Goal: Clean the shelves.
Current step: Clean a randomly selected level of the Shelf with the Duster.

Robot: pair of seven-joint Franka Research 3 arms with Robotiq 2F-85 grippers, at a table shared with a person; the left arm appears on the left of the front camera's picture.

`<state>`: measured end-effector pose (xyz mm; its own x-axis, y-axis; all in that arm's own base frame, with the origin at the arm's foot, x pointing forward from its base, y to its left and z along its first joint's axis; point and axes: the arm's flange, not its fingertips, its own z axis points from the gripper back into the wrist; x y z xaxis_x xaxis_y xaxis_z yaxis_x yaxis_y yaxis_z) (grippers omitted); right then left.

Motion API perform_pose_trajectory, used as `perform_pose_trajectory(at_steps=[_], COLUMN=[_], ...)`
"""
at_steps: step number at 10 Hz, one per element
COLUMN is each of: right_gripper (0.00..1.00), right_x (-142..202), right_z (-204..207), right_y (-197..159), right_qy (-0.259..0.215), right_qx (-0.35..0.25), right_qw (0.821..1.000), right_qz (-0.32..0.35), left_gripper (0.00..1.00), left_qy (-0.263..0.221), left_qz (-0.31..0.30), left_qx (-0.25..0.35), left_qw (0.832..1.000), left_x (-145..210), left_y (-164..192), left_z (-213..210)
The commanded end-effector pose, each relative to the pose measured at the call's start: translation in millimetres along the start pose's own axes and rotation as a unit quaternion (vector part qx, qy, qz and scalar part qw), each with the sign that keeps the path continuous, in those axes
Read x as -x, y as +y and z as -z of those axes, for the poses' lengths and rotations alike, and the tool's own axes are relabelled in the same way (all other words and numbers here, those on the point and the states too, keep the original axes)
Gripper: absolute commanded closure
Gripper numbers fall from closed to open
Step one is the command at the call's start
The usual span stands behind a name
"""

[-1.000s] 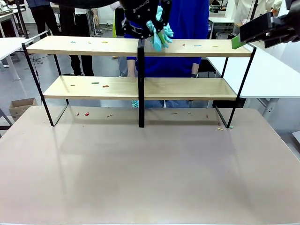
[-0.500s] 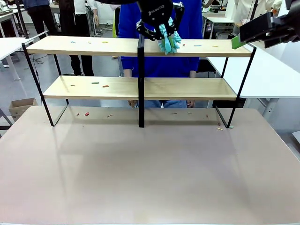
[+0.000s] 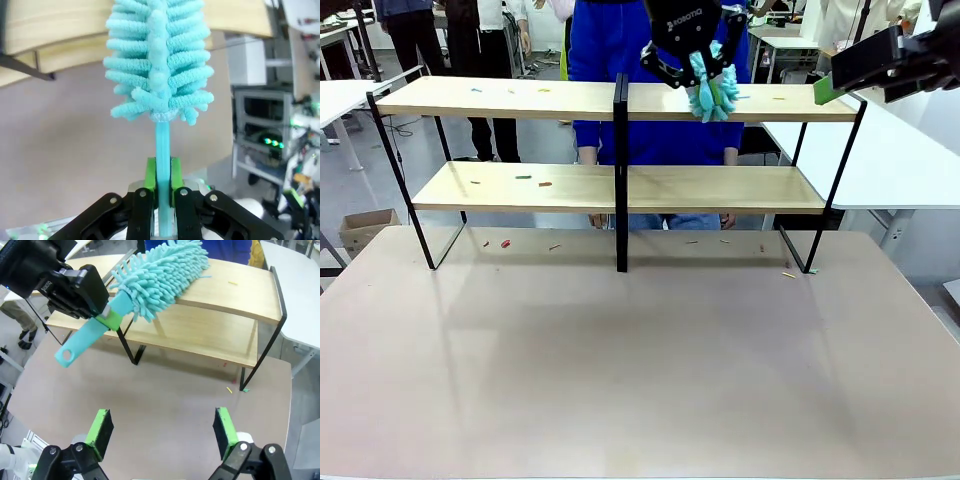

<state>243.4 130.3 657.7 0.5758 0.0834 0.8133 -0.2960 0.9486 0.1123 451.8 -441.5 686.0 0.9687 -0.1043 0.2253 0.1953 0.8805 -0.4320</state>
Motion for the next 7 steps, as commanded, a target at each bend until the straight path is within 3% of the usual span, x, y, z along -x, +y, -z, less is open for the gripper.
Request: perform_pose_trajectory(at_steps=[1, 3, 4, 5, 6, 7], right_gripper=[0.00, 0.00, 0.00, 0.00, 0.00, 0.00], right_x=[-0.7, -0.7, -0.7, -0.7, -0.7, -0.7], right_z=[0.1, 0.1, 0.1, 0.1, 0.1, 0.1], right_y=[-0.5, -0.5, -0.5, -0.5, -0.5, -0.5], right_qy=[-0.001, -0.001, -0.001, -0.001, -0.001, -0.001], right_qx=[-0.002, -0.002, -0.002, -0.002, -0.002, -0.002], right_qw=[1.000, 1.000, 1.000, 1.000, 1.000, 1.000], right_qz=[0.002, 0.002, 0.002, 0.002, 0.002, 0.002], left_gripper=[0.87, 0.87, 0.87, 0.87, 0.87, 0.87], left_qy=[0.063, 0.142, 0.207, 0.305, 0.375, 0.360], left_qz=[0.041, 0.085, 0.122, 0.177, 0.230, 0.226], left_qx=[0.049, 0.109, 0.138, 0.174, 0.231, 0.248], left_qw=[0.996, 0.980, 0.961, 0.920, 0.868, 0.870], left_x=[-10.1, -12.9, -14.1, -13.3, -11.9, -10.4], left_y=[7.0, 16.4, 26.4, 40.8, 57.7, 64.2], left_z=[-7.2, -11.8, -15.4, -22.5, -34.7, -44.3])
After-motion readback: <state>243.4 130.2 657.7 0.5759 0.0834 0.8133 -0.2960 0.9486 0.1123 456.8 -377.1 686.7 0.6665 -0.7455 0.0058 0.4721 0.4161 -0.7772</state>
